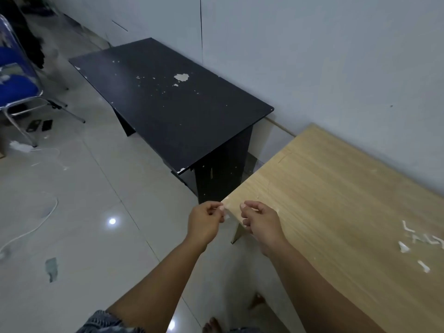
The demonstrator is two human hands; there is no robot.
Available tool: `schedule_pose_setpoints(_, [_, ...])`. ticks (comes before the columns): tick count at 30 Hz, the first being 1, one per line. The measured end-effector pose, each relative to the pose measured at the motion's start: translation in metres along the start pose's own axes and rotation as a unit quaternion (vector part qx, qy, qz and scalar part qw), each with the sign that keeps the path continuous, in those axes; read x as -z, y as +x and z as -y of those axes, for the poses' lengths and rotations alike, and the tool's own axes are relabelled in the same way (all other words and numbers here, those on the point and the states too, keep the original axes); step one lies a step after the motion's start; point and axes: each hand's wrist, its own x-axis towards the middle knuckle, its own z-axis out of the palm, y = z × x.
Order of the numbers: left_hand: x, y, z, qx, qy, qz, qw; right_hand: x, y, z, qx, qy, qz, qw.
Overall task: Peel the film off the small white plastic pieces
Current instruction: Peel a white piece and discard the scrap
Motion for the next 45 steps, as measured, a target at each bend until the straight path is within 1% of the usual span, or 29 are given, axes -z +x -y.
schedule_pose_setpoints(2, [0.000, 0.009, 0.007, 0.050, -0.029, -0.027, 0.998, 0.001, 0.012, -0.005, 0.001, -0.018, -0.011, 1.000])
schedule_pose_setpoints(6, [-0.004, 0.025, 0.014, 0.117, -0.086, -0.056, 0.988, 0.005, 0.035, -0.017, 0.013, -0.056, -0.042, 0.997])
schedule_pose_setpoints(10, [-0.016, 0.047, 0.019, 0.164, -0.106, -0.063, 0.979, 0.005, 0.062, -0.032, 0.061, -0.162, -0.059, 0.983])
schedule_pose_setpoints(13, [-0.025, 0.061, 0.023, 0.190, -0.111, -0.071, 0.973, 0.001, 0.079, -0.040, 0.094, -0.232, -0.047, 0.967])
schedule_pose_setpoints(15, [-0.029, 0.069, 0.028, 0.198, -0.107, -0.075, 0.971, -0.004, 0.091, -0.047, 0.123, -0.275, -0.037, 0.953])
schedule_pose_setpoints(19, [-0.034, 0.081, 0.033, 0.199, -0.103, -0.093, 0.970, -0.011, 0.112, -0.061, 0.202, -0.392, -0.044, 0.896])
schedule_pose_setpoints(21, [-0.036, 0.086, 0.035, 0.199, -0.100, -0.095, 0.970, -0.013, 0.119, -0.068, 0.234, -0.415, -0.059, 0.877])
schedule_pose_setpoints(25, [-0.040, 0.091, 0.037, 0.203, -0.096, -0.079, 0.971, -0.014, 0.126, -0.084, 0.276, -0.439, -0.074, 0.852])
schedule_pose_setpoints(27, [-0.042, 0.092, 0.038, 0.203, -0.088, -0.074, 0.972, -0.013, 0.127, -0.088, 0.288, -0.441, -0.078, 0.846])
schedule_pose_setpoints(30, [-0.045, 0.094, 0.038, 0.202, -0.078, -0.081, 0.973, -0.012, 0.129, -0.089, 0.292, -0.432, -0.079, 0.850])
schedule_pose_setpoints(33, [-0.045, 0.096, 0.038, 0.197, -0.072, -0.082, 0.974, -0.011, 0.131, -0.090, 0.295, -0.439, -0.077, 0.845])
schedule_pose_setpoints(37, [-0.046, 0.096, 0.039, 0.166, -0.033, -0.076, 0.983, -0.010, 0.132, -0.091, 0.297, -0.438, -0.075, 0.845])
schedule_pose_setpoints(38, [-0.044, 0.096, 0.040, 0.138, 0.001, -0.068, 0.988, -0.010, 0.132, -0.091, 0.298, -0.438, -0.075, 0.845])
schedule_pose_setpoints(40, [-0.039, 0.096, 0.043, 0.051, 0.114, -0.034, 0.992, -0.011, 0.133, -0.091, 0.297, -0.442, -0.074, 0.843])
schedule_pose_setpoints(42, [-0.034, 0.100, 0.046, -0.021, 0.229, 0.001, 0.973, -0.011, 0.133, -0.092, 0.295, -0.450, -0.072, 0.840])
schedule_pose_setpoints(45, [-0.033, 0.107, 0.048, -0.084, 0.359, 0.033, 0.929, -0.011, 0.133, -0.092, 0.292, -0.456, -0.074, 0.838])
